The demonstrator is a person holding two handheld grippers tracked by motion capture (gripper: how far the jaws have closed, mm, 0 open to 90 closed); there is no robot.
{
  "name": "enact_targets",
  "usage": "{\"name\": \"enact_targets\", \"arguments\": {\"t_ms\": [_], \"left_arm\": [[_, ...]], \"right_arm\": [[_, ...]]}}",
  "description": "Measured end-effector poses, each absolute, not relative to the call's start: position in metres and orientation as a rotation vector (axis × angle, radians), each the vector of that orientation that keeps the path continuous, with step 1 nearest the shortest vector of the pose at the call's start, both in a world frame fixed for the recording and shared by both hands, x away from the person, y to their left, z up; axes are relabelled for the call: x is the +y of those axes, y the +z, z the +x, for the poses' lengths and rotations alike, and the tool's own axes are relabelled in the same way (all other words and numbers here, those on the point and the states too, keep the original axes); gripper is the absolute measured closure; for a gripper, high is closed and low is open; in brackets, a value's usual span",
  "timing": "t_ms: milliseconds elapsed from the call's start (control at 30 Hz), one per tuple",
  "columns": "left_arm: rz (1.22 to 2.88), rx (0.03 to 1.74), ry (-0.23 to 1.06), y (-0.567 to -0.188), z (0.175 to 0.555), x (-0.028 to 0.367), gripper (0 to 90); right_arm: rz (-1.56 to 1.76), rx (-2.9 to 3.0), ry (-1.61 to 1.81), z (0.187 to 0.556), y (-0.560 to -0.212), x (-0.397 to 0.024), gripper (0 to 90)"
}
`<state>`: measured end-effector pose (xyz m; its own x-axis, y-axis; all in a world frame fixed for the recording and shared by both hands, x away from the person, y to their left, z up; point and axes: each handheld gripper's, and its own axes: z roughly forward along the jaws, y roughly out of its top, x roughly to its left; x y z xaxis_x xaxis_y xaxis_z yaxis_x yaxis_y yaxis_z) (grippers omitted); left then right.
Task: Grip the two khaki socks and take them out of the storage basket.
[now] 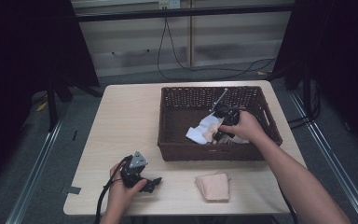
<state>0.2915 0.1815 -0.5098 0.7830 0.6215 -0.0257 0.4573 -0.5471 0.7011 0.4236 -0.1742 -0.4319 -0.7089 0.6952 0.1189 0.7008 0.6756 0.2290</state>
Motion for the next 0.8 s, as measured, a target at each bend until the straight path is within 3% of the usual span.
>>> {"name": "enact_targets", "arguments": {"t_ms": [100, 167, 400, 800], "left_arm": [[2.249, 0.793, 0.297, -0.51, 0.292, 0.182, 0.5], [2.247, 0.796, 0.292, -0.51, 0.292, 0.182, 0.5], [2.249, 0.793, 0.297, -0.51, 0.292, 0.182, 0.5], [2.248, 0.793, 0.295, -0.51, 0.292, 0.182, 0.5]], "right_arm": [[-1.177, -2.846, -0.412, 0.422, -0.43, -0.174, 74.1], [-1.164, -2.84, -0.397, 0.421, -0.427, -0.174, 80.9], [-1.161, -2.828, -0.392, 0.416, -0.413, -0.18, 83.4], [-1.127, -2.837, -0.428, 0.409, -0.356, -0.194, 83.8]]}}
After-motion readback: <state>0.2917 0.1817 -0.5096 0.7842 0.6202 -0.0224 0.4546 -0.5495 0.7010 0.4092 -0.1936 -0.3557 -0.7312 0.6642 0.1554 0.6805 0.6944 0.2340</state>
